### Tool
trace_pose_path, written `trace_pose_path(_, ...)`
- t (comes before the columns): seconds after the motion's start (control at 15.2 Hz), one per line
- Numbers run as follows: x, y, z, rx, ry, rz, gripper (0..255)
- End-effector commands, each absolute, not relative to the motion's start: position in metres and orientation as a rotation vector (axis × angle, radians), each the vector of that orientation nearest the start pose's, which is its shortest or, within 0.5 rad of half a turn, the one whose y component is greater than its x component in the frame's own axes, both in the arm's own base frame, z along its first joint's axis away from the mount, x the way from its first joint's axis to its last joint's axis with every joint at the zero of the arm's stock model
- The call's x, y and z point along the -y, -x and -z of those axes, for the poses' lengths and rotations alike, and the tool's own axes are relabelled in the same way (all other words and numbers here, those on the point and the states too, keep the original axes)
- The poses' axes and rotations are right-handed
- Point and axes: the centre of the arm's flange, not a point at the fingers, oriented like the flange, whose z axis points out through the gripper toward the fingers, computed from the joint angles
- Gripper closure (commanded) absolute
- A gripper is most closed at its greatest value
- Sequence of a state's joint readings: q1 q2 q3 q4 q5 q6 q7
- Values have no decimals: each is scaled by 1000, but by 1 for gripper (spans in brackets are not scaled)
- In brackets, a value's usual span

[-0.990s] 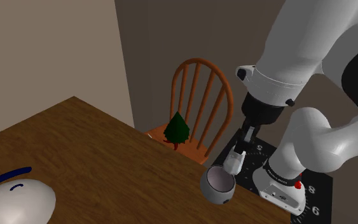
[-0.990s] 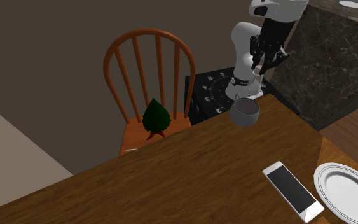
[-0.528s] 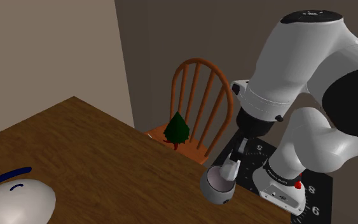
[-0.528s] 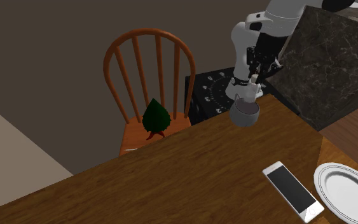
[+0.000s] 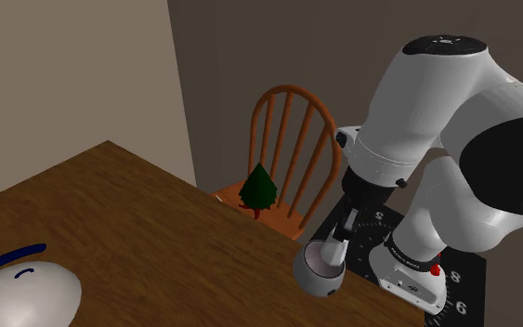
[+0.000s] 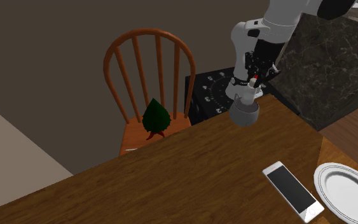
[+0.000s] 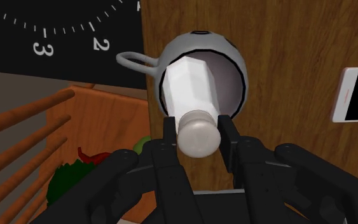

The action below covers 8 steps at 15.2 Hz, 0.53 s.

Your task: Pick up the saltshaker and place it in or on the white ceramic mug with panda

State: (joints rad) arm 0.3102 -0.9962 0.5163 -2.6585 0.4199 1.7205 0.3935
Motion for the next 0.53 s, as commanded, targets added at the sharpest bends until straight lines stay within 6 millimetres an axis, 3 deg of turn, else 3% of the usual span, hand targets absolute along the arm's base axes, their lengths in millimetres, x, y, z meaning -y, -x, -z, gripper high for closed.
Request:
trace_pose_path(0.0,-246,-165,-477,239,3141,15,255)
trace_pose_path(0.13,-246,-165,-477,239,3141,15,255)
trace_pose_path(0.2,-246,-165,-477,239,3141,15,0)
trace_pose_path(0.46,-246,-165,-477,239,3141,15,0)
